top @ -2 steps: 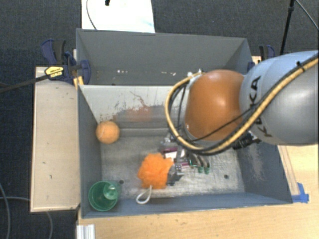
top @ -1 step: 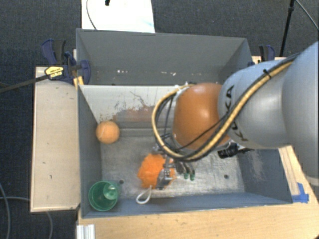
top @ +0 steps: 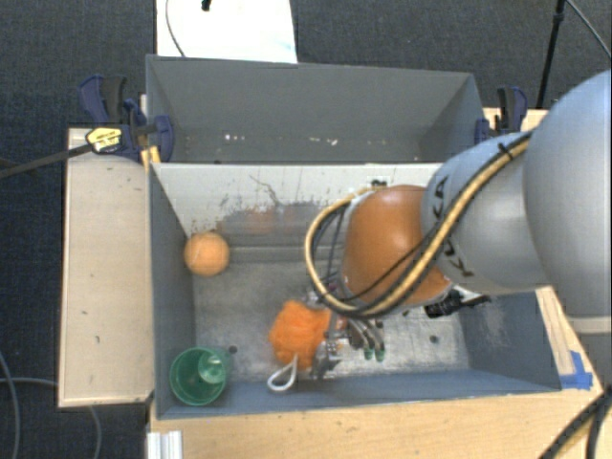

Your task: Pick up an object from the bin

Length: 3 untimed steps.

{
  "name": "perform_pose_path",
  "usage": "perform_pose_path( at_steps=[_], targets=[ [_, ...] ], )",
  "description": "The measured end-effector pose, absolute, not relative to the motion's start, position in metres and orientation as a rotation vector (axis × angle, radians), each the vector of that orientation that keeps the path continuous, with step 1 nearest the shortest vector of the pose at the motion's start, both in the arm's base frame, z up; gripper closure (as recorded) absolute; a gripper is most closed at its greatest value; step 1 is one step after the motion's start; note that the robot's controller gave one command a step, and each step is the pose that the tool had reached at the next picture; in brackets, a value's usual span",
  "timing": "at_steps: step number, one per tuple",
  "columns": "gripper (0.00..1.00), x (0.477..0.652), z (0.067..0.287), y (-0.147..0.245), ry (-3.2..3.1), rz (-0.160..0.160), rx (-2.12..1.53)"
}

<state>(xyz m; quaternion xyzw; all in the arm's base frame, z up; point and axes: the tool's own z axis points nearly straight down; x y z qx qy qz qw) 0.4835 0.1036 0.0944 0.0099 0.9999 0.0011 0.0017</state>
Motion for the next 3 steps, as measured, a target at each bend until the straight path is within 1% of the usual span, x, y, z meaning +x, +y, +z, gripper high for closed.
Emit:
perform_pose_path(
  at_steps=[1,2,3],
  targets=[
    [1.0,0.482,0.074,0.129,3.12,0.002,0.294],
    [1.0,0.482,0.074,0.129,3.12,0.002,0.294],
    [1.0,0.494,0.073,0.135,3.133,-0.005,0.289]
  ],
)
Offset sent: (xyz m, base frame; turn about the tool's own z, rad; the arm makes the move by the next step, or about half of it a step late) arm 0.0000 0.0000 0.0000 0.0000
